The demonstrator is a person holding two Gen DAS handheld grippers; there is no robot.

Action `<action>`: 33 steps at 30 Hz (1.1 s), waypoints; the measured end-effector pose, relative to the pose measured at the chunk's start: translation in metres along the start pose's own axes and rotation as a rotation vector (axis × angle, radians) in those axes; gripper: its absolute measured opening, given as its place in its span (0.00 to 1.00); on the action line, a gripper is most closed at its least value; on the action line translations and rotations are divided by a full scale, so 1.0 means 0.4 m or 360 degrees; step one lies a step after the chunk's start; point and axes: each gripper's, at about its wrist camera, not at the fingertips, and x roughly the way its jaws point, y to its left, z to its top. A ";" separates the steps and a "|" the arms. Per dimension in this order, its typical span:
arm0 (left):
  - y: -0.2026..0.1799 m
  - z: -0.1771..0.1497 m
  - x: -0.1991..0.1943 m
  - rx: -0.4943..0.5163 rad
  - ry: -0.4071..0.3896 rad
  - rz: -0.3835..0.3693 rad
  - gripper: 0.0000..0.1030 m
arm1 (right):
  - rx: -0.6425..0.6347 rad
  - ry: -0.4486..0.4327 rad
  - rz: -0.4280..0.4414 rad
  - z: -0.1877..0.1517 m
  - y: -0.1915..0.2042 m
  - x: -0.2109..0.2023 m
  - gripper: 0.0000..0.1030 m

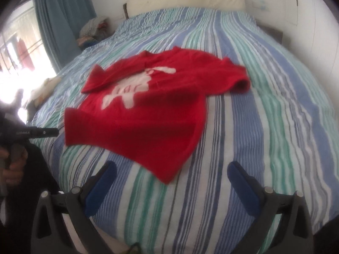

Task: Fold small clothes
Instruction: 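Grasp the red sweater hem with both grippers and pull it straight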

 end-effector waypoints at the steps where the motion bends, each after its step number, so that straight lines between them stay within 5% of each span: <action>1: -0.007 0.003 0.015 -0.0002 0.0033 -0.0013 0.71 | 0.0055 0.0028 0.0053 -0.004 -0.017 0.028 0.99; 3: -0.026 0.007 0.042 0.0009 0.0118 -0.0059 0.13 | 0.0166 0.0067 0.0146 -0.006 -0.045 0.077 0.92; 4: -0.038 0.005 0.049 0.0023 0.0143 -0.0086 0.03 | 0.0228 0.0094 0.0213 -0.006 -0.056 0.101 0.89; 7: -0.059 -0.006 0.015 0.0095 0.0136 -0.0053 0.03 | 0.0332 0.0173 0.0332 -0.008 -0.073 0.157 0.34; 8: -0.058 -0.012 -0.012 0.0114 0.0145 -0.0066 0.03 | 0.0311 0.0197 0.0339 -0.006 -0.068 0.157 0.05; 11: -0.031 -0.039 -0.105 0.0146 0.0218 -0.0079 0.02 | 0.0270 0.0233 0.0370 0.009 -0.056 0.092 0.04; 16: -0.011 -0.111 -0.145 0.0248 0.0271 0.0104 0.03 | 0.0273 0.0348 0.0411 0.010 -0.034 -0.050 0.04; 20: 0.025 -0.143 -0.031 0.0173 0.0417 0.0321 0.02 | 0.0250 0.0517 0.0245 -0.057 -0.016 0.011 0.04; 26: 0.044 -0.141 0.034 0.0114 0.0462 0.0418 0.03 | 0.0261 0.0644 0.0119 -0.149 0.012 0.113 0.04; 29: 0.028 -0.134 0.041 0.0144 0.0455 0.0469 0.19 | 0.0250 0.0624 0.0105 -0.143 0.015 0.122 0.06; 30: 0.021 -0.134 0.036 0.0154 0.0443 0.0501 0.45 | 0.0254 0.0628 0.0122 -0.141 0.012 0.113 0.13; 31: 0.020 -0.135 0.015 0.0161 0.0405 0.0562 0.59 | 0.0237 0.0653 0.0124 -0.136 0.006 0.101 0.21; 32: 0.024 -0.137 -0.018 0.0167 0.0331 0.0621 0.72 | 0.0204 0.0679 0.0106 -0.122 -0.001 0.085 0.42; 33: 0.029 -0.137 -0.054 0.0176 0.0253 0.0667 0.71 | 0.0167 0.0677 0.0087 -0.097 -0.009 0.060 0.53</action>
